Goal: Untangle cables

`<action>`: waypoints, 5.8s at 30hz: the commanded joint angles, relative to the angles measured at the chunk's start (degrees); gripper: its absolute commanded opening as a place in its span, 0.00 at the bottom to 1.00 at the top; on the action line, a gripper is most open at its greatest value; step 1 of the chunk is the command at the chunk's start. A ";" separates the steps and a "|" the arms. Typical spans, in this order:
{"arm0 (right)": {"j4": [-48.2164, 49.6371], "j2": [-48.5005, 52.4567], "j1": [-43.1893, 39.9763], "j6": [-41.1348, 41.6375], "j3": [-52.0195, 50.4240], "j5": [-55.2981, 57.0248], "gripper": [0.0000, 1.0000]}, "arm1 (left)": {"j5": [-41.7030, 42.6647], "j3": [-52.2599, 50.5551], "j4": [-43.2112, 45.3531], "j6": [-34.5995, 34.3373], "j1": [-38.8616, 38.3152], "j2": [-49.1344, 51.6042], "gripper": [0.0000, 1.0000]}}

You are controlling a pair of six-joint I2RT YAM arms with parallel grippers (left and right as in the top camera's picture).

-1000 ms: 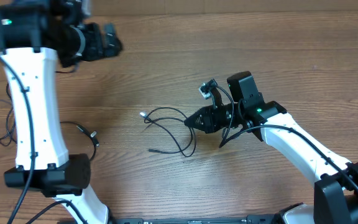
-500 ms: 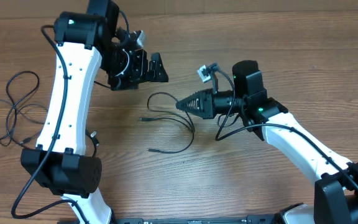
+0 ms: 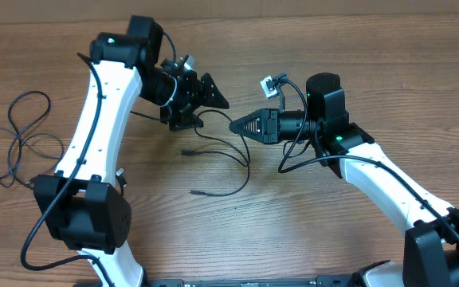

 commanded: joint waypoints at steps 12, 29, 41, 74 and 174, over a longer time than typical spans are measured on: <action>0.50 -0.02 -0.22 0.48 0.17 -7.32 0.04 | 0.55 -2.43 9.57 -10.25 -5.53 -0.24 0.50; -14.86 0.00 -0.24 -6.75 0.15 -0.85 0.50 | -22.27 2.56 10.49 -3.87 -5.73 -0.59 0.04; -44.37 0.00 -0.35 -11.04 0.15 38.80 0.71 | -53.48 34.97 -1.51 3.54 1.53 -1.05 0.04; -45.27 0.00 -0.35 -11.39 0.15 39.06 0.71 | -61.07 42.97 -2.21 -1.62 35.12 0.15 0.04; -65.40 -50.73 -20.26 -18.43 -2.54 51.06 1.00 | -59.06 -39.98 13.25 -0.44 0.92 -72.37 1.00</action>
